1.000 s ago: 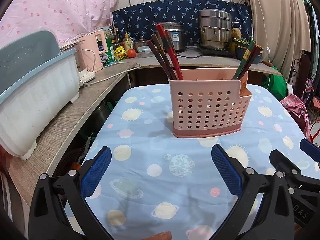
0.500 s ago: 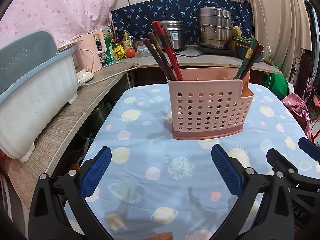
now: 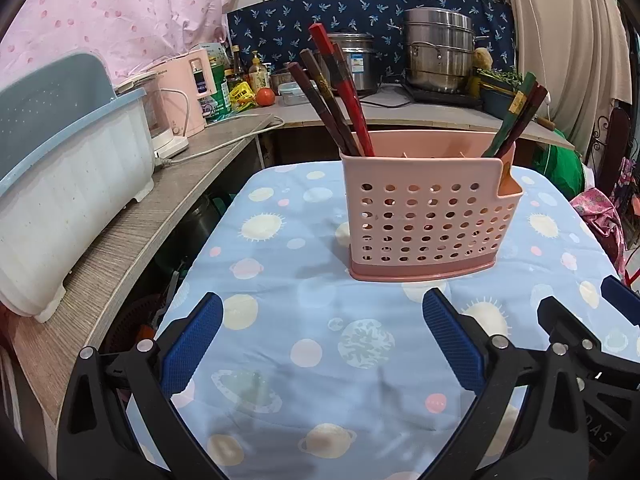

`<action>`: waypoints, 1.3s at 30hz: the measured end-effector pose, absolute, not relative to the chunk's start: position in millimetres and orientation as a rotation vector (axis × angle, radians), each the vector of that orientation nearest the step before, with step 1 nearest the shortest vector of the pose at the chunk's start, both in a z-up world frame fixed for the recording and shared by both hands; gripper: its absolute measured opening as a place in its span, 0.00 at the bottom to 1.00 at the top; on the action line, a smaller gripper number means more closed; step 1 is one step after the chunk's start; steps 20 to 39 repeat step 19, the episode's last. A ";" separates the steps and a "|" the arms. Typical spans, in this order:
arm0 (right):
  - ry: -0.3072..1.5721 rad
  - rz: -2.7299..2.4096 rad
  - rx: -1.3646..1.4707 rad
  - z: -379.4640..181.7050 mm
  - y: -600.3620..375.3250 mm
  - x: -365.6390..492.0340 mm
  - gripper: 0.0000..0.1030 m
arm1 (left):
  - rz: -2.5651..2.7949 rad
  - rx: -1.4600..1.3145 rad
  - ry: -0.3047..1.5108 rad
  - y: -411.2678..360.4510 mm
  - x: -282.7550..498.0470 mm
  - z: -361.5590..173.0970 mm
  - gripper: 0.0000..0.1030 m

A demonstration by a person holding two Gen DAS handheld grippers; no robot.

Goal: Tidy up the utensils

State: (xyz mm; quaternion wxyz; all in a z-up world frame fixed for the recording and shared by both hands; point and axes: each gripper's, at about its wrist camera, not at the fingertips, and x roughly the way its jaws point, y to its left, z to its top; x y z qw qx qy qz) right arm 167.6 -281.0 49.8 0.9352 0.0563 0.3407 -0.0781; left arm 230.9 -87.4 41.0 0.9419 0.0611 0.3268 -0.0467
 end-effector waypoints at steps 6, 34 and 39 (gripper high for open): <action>0.697 -0.159 0.115 49.5 -281.2 169.1 0.82 | -0.094 0.128 0.664 -87.5 232.3 41.4 0.93; 0.706 -0.150 0.125 46.6 -281.6 174.2 0.85 | -0.099 0.130 0.668 -88.4 234.7 42.9 0.93; 0.706 -0.150 0.125 46.6 -281.6 174.2 0.85 | -0.099 0.130 0.668 -88.4 234.7 42.9 0.93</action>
